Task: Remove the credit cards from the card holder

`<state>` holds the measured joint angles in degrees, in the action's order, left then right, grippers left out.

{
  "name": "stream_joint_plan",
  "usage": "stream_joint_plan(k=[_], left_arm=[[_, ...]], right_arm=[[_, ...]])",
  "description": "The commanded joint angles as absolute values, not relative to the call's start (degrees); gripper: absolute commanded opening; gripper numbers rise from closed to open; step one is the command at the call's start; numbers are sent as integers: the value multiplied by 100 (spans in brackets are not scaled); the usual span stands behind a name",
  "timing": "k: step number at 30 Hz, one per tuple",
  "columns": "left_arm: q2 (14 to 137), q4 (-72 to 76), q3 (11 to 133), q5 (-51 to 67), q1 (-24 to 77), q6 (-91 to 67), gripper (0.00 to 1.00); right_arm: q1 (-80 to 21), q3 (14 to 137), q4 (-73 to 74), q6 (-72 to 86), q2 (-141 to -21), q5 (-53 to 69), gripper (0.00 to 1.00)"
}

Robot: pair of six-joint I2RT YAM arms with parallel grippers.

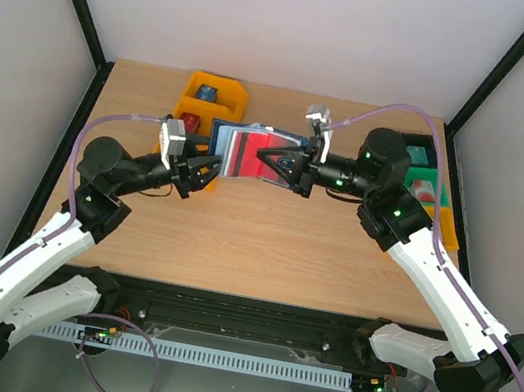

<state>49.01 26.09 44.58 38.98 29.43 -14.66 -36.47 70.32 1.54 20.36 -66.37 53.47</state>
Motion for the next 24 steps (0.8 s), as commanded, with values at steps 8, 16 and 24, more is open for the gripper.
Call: stream_joint_plan(k=[8, 16, 24], left_arm=[[4601, 1969, 4736, 5119, 2072, -1208, 61], [4827, 2182, 4742, 5403, 2037, -1566, 71], [5000, 2190, 4818, 4962, 2316, -1675, 64]], right_arm=[[-3204, 7477, 923, 1569, -6616, 5924, 2], [-3190, 7344, 413, 2065, -6801, 6693, 2], [-3227, 7180, -150, 2439, -6804, 6987, 2]])
